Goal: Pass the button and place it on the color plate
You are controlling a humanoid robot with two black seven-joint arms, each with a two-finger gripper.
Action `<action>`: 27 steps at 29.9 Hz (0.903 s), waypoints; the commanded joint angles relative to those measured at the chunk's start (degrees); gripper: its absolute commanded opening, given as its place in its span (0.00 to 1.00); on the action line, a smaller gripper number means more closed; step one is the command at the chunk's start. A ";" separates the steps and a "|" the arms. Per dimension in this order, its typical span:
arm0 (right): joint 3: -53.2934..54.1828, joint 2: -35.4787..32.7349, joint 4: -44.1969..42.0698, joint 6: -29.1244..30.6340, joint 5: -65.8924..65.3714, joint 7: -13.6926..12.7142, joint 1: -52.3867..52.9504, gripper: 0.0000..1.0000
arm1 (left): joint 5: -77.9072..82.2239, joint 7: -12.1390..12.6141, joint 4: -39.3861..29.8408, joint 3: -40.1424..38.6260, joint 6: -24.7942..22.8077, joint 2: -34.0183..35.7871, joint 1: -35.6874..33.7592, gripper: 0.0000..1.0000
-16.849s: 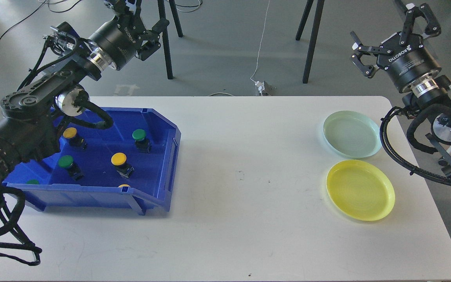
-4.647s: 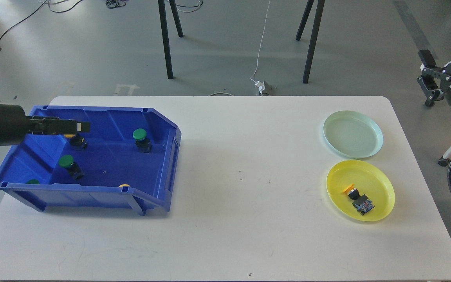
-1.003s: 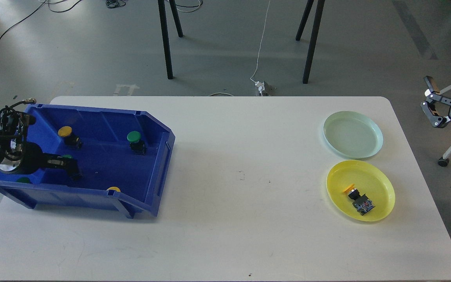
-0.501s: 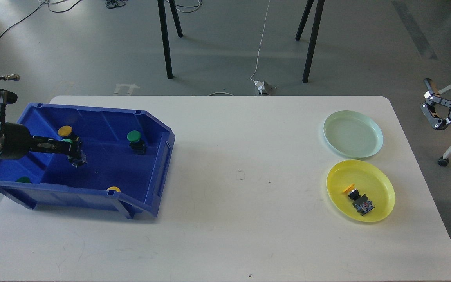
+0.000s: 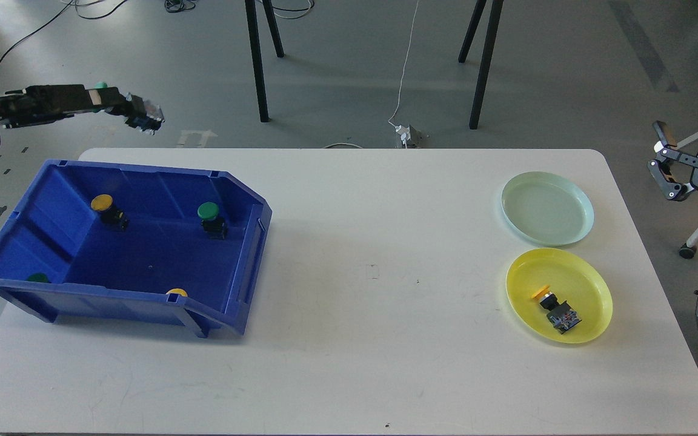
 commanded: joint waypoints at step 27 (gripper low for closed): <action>-34.36 21.91 -4.16 -0.09 -18.19 0.00 24.05 0.97 | -11.57 -0.01 10.82 -1.30 0.00 -35.99 8.18 0.08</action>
